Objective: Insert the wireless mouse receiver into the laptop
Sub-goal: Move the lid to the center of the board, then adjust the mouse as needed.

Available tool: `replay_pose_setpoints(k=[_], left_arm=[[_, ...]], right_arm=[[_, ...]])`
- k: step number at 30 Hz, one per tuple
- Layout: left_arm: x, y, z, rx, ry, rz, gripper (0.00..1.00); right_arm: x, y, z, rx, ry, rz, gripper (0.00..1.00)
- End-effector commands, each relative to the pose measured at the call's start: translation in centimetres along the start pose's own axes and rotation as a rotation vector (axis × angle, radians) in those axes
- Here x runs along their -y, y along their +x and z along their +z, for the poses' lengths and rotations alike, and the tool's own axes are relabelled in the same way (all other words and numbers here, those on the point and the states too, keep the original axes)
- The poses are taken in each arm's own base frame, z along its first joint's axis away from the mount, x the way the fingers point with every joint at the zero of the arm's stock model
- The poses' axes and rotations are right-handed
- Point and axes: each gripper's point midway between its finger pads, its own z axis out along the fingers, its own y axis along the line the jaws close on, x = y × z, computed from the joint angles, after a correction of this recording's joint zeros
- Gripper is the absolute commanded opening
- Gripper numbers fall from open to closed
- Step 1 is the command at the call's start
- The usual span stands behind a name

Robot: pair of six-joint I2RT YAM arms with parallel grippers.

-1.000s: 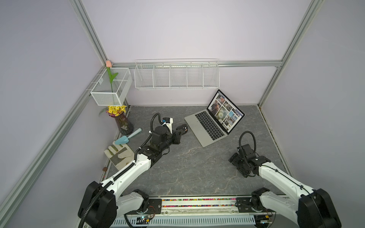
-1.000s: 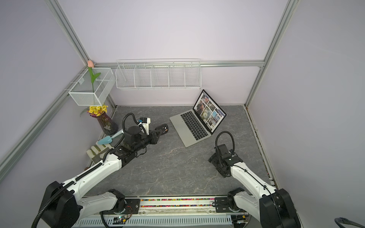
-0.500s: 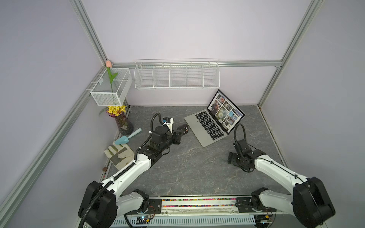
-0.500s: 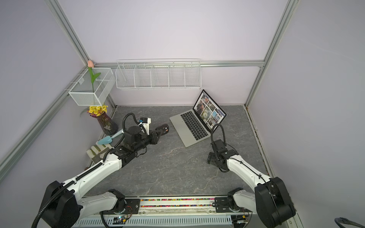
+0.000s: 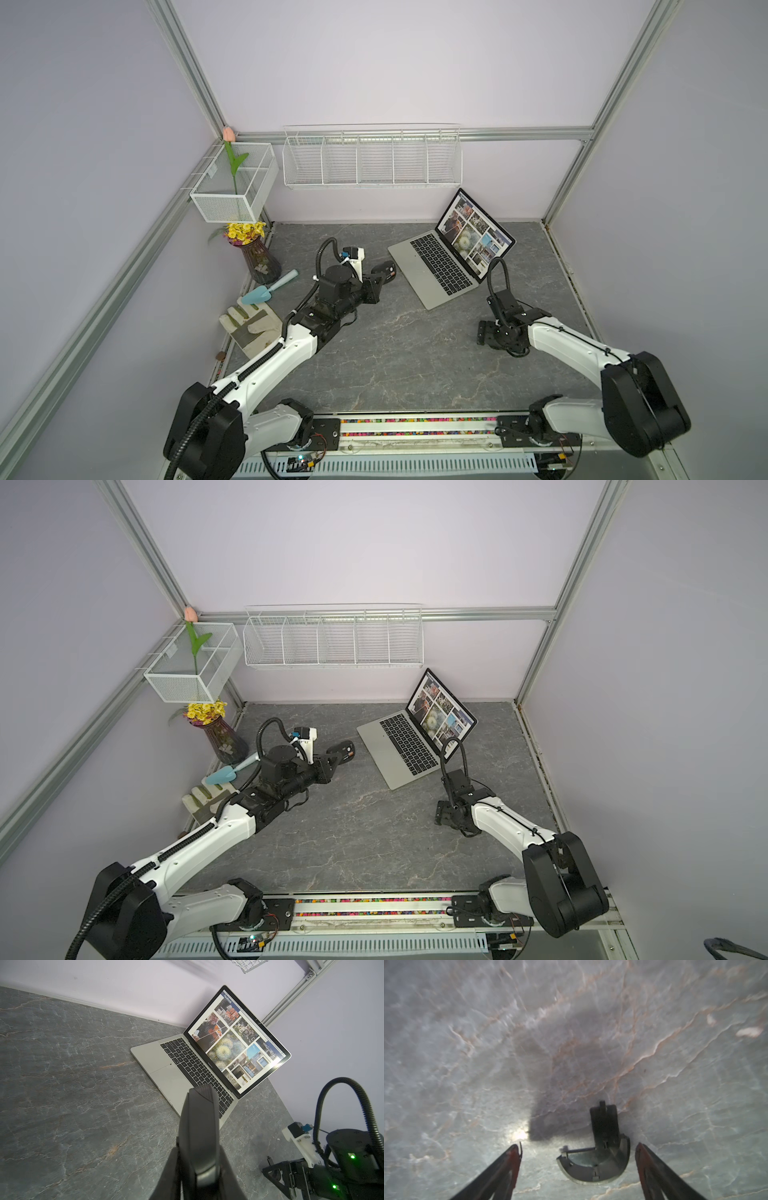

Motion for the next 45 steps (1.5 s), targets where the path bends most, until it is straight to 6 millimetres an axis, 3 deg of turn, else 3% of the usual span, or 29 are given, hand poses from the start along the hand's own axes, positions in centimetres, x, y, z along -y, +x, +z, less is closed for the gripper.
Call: replay_pose_setpoints(k=[1, 9, 17, 23, 27, 29, 31, 35, 40, 45], left_arm=[[0.7, -1.5, -0.4, 0.041, 0.019, 0.007, 0.00], [0.6, -1.4, -0.3, 0.043, 0.022, 0.001, 0.00], [0.9, -1.3, 0.1, 0.032, 0.039, 0.002, 0.00], [0.8, -0.9, 0.0, 0.022, 0.042, 0.001, 0.00], [1.1, -0.9, 0.1, 0.019, 0.061, 0.002, 0.00], [1.8, -0.9, 0.2, 0.017, 0.098, 0.007, 0.00], [3.1, -1.1, 0.3, 0.000, 0.162, 0.017, 0.00], [6.6, -1.6, 0.3, -0.048, 0.331, 0.032, 0.00], [10.2, -3.9, -0.2, 0.014, 0.510, 0.038, 0.00], [11.9, -6.5, -1.2, 0.148, 0.513, 0.078, 0.00]], right_arm=[[-0.3, 0.9, 0.4, -0.035, -0.026, -0.022, 0.89], [-2.5, 1.6, -0.2, -0.045, -0.096, -0.044, 0.89], [-5.7, 2.0, -0.4, -0.073, -0.154, 0.048, 0.89], [-9.3, 3.2, -0.3, -0.116, -0.212, 0.050, 0.89], [-12.9, 2.4, -1.8, -0.105, -0.298, 0.014, 0.89], [-14.4, 1.4, -3.1, -0.086, -0.342, 0.002, 0.89], [-14.3, -0.2, -5.0, -0.006, -0.329, -0.018, 0.90], [-14.1, -4.6, -11.3, 0.261, -0.392, -0.062, 0.90], [-19.1, -7.2, -21.3, 0.556, -0.729, -0.340, 0.93], [-21.7, -8.7, -27.0, 0.710, -0.881, -0.335, 0.97]])
